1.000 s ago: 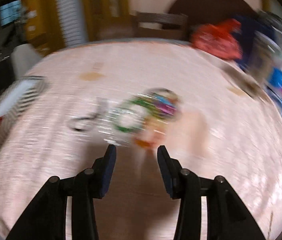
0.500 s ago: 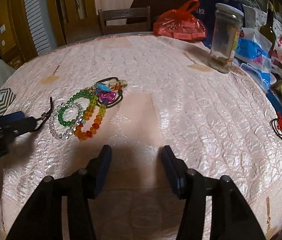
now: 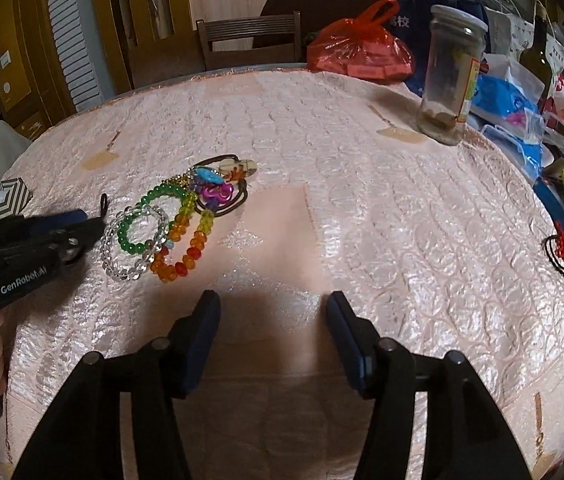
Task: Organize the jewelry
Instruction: 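Grasp the black hair tie with the left tool, then grasp the clear bead bracelet with the right tool while the left tool holds the hair tie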
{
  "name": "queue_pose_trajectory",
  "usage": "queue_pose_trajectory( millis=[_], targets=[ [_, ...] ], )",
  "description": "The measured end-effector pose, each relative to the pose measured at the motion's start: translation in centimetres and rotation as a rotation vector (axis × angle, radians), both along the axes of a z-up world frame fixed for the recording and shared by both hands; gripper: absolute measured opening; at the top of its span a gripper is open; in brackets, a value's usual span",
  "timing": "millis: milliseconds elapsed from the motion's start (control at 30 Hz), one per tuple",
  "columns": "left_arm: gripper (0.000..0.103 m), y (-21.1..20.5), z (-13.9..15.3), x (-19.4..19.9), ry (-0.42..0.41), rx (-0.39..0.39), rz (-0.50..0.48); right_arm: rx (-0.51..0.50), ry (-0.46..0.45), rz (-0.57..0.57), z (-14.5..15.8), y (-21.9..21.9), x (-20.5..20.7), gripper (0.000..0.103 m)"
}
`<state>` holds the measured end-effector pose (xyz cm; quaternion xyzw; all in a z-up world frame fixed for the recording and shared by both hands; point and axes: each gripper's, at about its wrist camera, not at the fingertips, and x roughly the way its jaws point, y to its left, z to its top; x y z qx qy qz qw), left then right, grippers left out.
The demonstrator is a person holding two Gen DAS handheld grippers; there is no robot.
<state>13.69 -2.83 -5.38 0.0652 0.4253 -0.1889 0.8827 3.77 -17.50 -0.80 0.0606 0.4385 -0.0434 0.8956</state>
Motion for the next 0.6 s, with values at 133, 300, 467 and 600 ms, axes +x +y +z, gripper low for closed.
queue_pose_trajectory(
  millis=[133,300,467,600],
  targets=[
    [0.023,2.0,0.0,-2.0,0.002,-0.013,0.07,0.03,-0.035,-0.028,0.5,-0.9,-0.1,0.058],
    [0.023,4.1,-0.1,-4.0,0.014,-0.057,0.156,0.128,-0.082,0.083,1.5,-0.5,0.8,0.051],
    [0.024,4.4,-0.2,-3.9,0.02,-0.077,0.173,0.158,-0.092,0.219,1.5,2.4,2.5,0.033],
    [0.024,4.6,-0.2,-3.9,0.024,-0.089,0.174,0.15,-0.063,0.264,0.8,4.0,4.1,0.025]
  ],
)
